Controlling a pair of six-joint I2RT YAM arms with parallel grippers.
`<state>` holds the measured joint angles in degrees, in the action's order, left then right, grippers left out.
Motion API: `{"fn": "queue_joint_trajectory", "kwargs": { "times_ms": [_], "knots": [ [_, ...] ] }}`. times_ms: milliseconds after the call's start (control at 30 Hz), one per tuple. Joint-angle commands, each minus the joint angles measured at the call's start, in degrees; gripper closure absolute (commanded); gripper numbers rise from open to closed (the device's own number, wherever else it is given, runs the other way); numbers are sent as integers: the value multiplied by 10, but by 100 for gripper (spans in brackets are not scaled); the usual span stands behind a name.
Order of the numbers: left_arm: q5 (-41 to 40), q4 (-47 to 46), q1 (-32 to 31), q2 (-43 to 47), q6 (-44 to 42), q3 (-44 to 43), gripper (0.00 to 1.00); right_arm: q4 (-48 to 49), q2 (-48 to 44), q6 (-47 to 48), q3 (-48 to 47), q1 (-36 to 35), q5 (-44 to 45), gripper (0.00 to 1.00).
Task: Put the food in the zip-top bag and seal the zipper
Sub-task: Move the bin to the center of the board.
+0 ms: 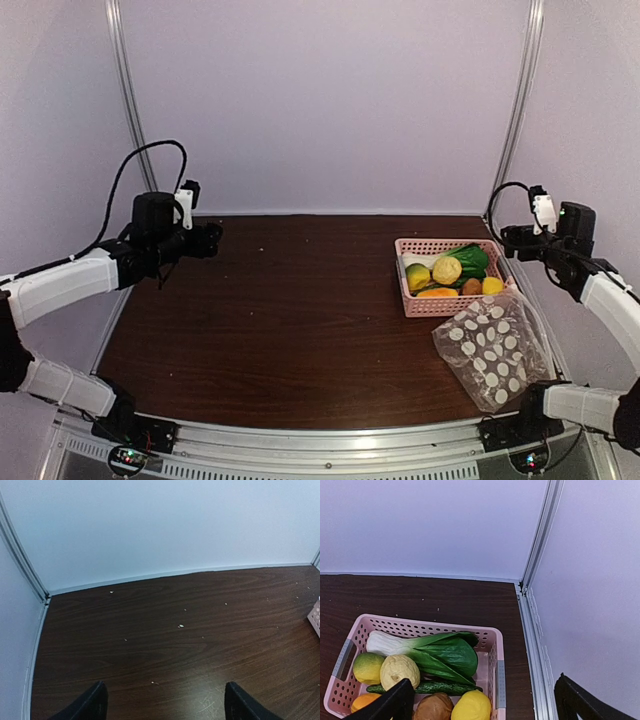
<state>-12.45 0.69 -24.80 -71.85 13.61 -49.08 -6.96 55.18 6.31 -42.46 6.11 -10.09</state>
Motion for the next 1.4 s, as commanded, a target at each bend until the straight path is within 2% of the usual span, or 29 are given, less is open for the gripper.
{"fn": "queue_joint_trajectory", "kwargs": {
  "times_ms": [0,167,367,500,767,867,1000,1100,1233,1367],
  "knots": [
    [123,-24,-13,-38,-16,-22,19,29,11,43,22,8,-27,1],
    [203,-15,-83,-74,-47,-38,20,-12,50,104,-7,10,-93,1],
    [237,51,-175,-155,-38,-121,24,-107,105,166,-72,-4,-166,5],
    [260,63,-206,-182,-26,-149,26,-178,150,218,-118,-50,-147,11],
    [201,80,-213,-194,-26,-131,25,-235,271,216,-193,-215,-107,17],
    [189,93,-213,-199,-22,-139,25,-246,341,179,-243,-257,-114,20],
    [165,96,-213,-197,-21,-141,24,-263,447,126,-327,-280,-143,28],
    [152,99,-213,-193,-23,-140,24,-269,510,90,-390,-285,-125,31],
    [141,100,-213,-190,-28,-139,24,-282,566,56,-455,-287,-88,42],
    [137,103,-213,-187,-31,-142,24,-297,591,50,-478,-297,-88,45]
  ]
}}
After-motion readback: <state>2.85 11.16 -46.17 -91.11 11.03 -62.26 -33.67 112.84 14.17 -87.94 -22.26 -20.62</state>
